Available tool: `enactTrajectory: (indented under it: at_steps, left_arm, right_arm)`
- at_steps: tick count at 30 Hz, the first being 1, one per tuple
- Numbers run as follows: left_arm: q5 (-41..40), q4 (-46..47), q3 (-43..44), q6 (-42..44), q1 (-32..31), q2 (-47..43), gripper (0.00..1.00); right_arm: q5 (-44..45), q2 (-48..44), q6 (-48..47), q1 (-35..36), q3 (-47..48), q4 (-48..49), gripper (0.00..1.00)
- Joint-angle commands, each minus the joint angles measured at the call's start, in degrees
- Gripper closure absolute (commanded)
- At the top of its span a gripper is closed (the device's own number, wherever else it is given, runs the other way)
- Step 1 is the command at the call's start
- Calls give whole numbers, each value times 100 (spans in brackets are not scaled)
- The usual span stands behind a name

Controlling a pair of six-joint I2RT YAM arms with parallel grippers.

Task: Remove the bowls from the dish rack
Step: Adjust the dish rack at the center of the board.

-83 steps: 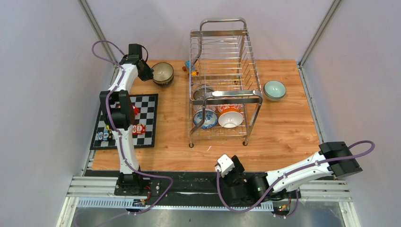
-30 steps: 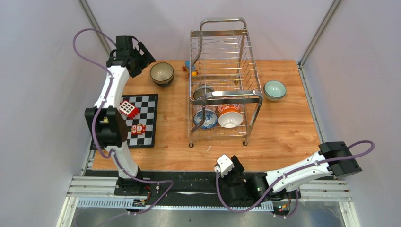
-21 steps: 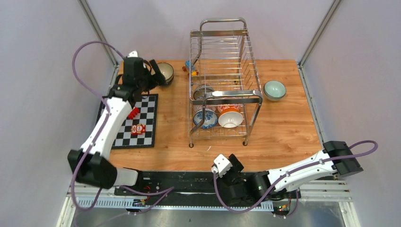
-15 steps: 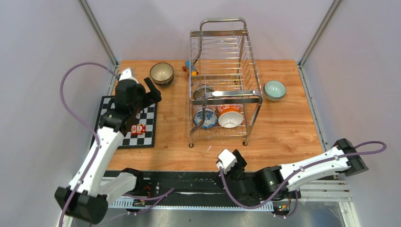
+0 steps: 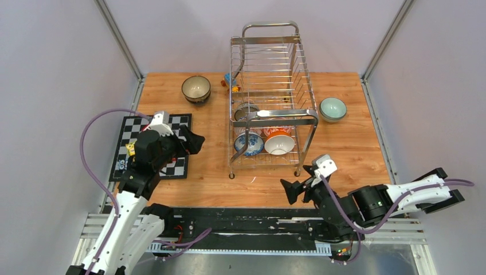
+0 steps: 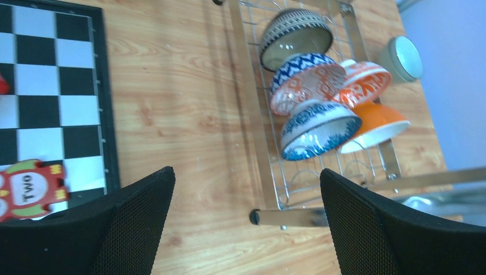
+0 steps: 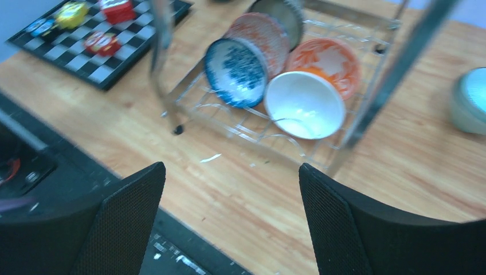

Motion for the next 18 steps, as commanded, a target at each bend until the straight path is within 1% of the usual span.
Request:
enactTrajectory:
  at_steps: [1, 4, 6, 8, 10, 13, 15, 18]
  left_arm:
    - [786, 531, -285, -79, -152, -264, 3]
    - [729, 609, -402, -35, -303, -329, 4]
    - [702, 688, -444, 36, -403, -343, 3]
    - [660, 896, -492, 152, -625, -359, 2]
    - [472, 1159, -531, 303, -1041, -341, 0]
    - [45, 1483, -610, 529, -1600, -243, 0]
    - [-57, 1866, -779, 567, -1830, -229, 0]
    - [10, 2644, -1132, 519, -1931, -328, 0]
  right_arm:
    - [1676, 40, 503, 35, 164, -936, 10]
    - [2276, 9, 972, -9, 172, -1380, 10]
    - [2433, -182, 1050, -186, 89, -1409, 10]
    - [2421, -446, 1130, -515, -30, -1418, 9]
    - [2281, -731, 1142, -977, -145, -1426, 9]
    - [1768, -1024, 1054, -1542, -213, -1453, 9]
    - [1487, -1007, 940, -1702, -197, -1442, 9]
    - [1259, -699, 745, -1709, -154, -1338, 8]
